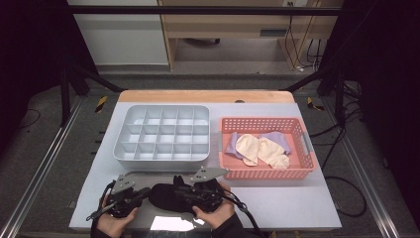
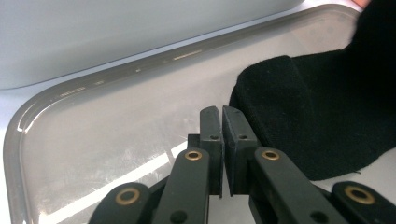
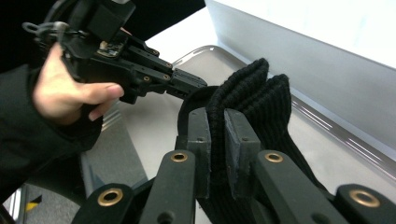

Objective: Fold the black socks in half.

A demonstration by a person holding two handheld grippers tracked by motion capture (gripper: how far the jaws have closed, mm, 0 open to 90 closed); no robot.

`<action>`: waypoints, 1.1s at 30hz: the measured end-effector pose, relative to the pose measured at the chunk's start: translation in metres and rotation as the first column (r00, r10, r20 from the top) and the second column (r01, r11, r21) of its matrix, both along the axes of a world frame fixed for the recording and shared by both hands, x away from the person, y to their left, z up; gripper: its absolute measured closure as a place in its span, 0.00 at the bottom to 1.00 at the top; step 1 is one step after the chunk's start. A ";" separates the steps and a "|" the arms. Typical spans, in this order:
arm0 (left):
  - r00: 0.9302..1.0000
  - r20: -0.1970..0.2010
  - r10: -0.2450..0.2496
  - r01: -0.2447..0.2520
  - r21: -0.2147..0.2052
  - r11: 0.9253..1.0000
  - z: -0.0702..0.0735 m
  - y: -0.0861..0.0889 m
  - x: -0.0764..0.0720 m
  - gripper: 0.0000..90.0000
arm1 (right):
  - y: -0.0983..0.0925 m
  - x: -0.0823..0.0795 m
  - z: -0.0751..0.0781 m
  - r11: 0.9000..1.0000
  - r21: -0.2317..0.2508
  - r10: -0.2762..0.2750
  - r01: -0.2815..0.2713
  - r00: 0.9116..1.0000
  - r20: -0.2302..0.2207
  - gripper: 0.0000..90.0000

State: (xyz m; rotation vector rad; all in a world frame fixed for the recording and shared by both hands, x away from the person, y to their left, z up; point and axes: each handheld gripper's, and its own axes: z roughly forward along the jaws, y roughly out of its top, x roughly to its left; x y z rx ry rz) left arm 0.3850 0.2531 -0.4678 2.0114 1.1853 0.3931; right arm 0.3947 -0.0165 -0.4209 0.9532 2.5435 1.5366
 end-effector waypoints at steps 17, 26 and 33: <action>1.000 -0.013 -0.002 0.002 0.003 1.000 -0.002 0.000 0.000 0.98 | 0.072 0.017 -0.031 0.984 -0.161 0.074 -0.079 0.997 -0.037 0.87; 0.999 0.014 0.029 -0.029 -0.052 0.998 0.006 0.009 -0.001 0.97 | 0.047 0.014 -0.011 0.993 -0.078 0.086 -0.086 0.996 -0.013 0.73; 0.996 0.088 0.014 -0.005 -0.098 0.995 0.028 0.001 -0.010 0.97 | -0.006 0.010 0.000 0.996 -0.084 0.006 -0.006 1.000 0.000 0.93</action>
